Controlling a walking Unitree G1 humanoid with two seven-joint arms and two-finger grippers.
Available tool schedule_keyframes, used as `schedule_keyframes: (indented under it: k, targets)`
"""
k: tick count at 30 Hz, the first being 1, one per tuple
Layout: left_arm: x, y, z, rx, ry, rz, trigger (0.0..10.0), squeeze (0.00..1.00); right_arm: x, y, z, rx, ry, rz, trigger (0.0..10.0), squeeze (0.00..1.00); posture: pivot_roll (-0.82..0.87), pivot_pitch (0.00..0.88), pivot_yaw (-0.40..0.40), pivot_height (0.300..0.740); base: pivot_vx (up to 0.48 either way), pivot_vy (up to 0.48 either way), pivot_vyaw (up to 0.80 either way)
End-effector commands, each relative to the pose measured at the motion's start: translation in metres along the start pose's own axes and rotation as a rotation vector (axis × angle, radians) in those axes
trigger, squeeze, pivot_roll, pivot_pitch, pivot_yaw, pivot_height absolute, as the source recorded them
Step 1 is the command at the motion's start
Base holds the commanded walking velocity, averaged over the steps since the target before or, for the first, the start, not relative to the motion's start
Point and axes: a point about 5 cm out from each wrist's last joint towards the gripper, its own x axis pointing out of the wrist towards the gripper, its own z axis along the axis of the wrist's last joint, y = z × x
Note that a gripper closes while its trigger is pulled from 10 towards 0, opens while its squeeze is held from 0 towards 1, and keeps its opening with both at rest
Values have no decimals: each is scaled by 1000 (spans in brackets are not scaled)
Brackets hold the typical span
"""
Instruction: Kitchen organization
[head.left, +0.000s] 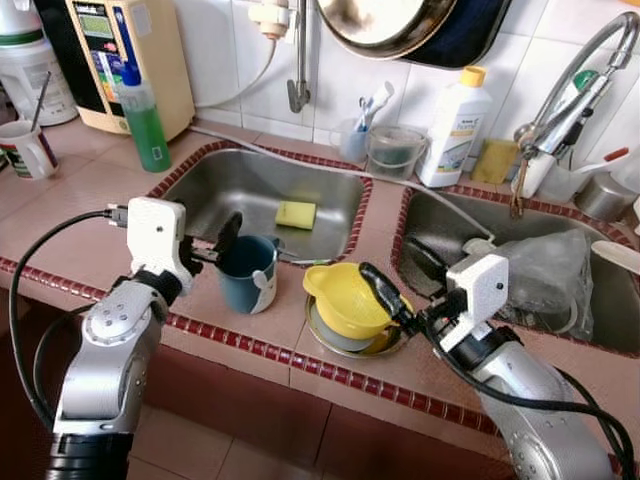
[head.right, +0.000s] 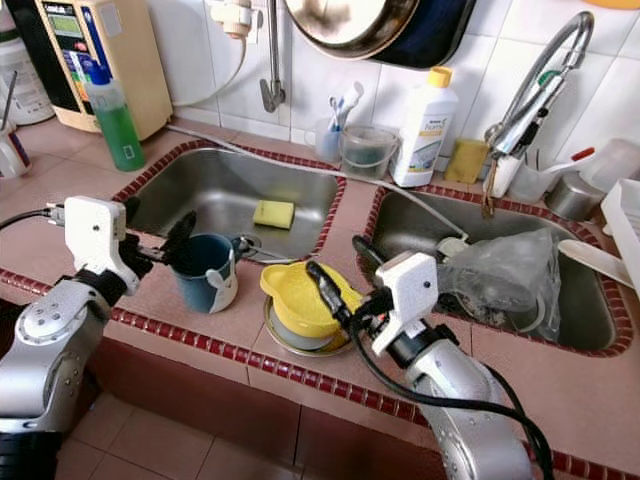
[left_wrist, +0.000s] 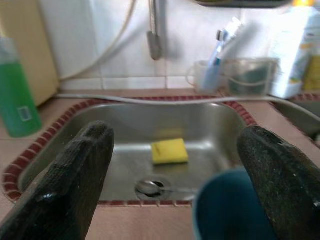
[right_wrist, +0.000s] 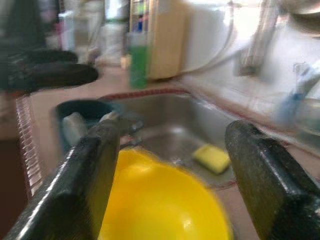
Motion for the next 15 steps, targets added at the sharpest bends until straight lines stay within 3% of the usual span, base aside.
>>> schedule_keyframes:
  k: [1,7,8,11,15]
  targets:
    - [1,1,16,-26,-6,-35,10000,0,-6,3,6,10,13,61,10000,0,-2,10,-43,740,0,0,0]
    - [5,14,30,2,31,-59,10000,0,-9,9,10,27,16,97,10000,0,-3,15,-41,740,0,0,0]
    - [8,25,44,-13,20,-42,10000,0,-10,10,12,25,21,109,10000,0,-6,10,-37,740,0,0,0]
    - [11,31,55,10,40,-66,10000,0,-11,8,14,26,21,108,10000,0,-8,6,-34,740,0,0,0]
    - [11,34,58,47,70,-81,10000,0,-11,7,16,30,21,109,10000,0,-11,5,-31,740,0,0,0]
